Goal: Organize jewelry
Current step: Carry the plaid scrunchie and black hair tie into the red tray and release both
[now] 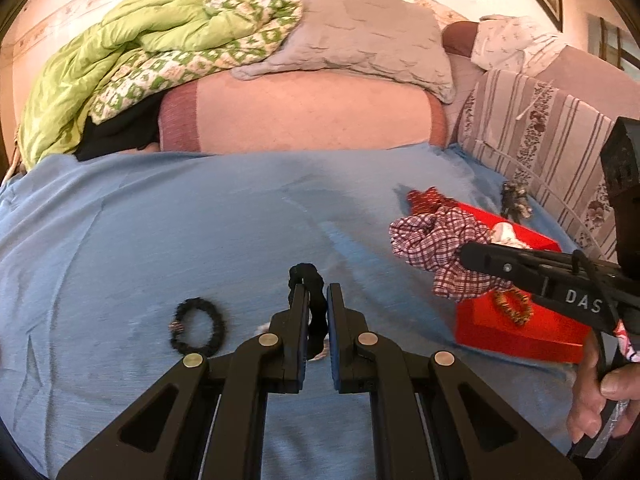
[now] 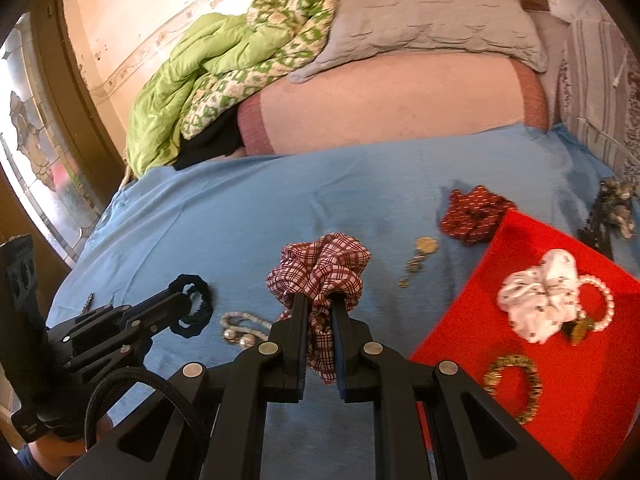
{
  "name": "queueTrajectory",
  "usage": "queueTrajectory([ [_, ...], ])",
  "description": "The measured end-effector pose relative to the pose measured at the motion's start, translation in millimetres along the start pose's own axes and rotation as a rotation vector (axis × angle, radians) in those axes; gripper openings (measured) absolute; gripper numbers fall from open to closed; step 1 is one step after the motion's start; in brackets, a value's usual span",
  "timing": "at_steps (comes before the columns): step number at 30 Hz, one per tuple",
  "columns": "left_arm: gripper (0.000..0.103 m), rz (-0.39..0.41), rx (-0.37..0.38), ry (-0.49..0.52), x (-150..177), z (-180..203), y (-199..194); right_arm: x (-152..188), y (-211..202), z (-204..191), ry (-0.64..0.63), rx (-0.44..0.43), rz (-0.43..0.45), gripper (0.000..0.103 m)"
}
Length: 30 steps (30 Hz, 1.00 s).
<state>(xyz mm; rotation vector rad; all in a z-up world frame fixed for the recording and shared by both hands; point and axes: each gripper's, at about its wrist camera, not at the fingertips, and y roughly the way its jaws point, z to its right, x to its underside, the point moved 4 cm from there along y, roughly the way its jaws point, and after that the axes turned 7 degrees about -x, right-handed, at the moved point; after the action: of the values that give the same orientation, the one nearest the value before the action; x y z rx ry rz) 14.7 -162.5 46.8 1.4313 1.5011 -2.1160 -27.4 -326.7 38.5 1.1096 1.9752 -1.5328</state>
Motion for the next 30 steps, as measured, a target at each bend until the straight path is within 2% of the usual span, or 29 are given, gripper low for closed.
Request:
queueTrajectory([
  [10,0.008,0.006,0.053,0.061,-8.8,61.7,-7.7,-5.4,-34.5,27.3,0.046,0.029,0.042,0.012],
  [15,0.009,-0.004,0.122,0.070,-15.1,105.6,-8.8,-8.8,-52.0,51.2,0.102,0.047,0.068,0.012],
  [18,0.009,-0.007,0.153,0.098,-19.1,132.3,-9.5,-14.7,-68.8,75.2,0.150,0.072,0.097,0.012],
  [23,0.009,-0.022,0.202,0.161,-19.0,181.3,-6.9,-18.9,-105.1,136.0,0.302,0.131,0.159,0.012],
  [30,0.008,-0.077,0.268,0.221,4.3,238.2,9.1,-0.2,-130.7,193.9,0.416,0.220,0.132,0.012],
])
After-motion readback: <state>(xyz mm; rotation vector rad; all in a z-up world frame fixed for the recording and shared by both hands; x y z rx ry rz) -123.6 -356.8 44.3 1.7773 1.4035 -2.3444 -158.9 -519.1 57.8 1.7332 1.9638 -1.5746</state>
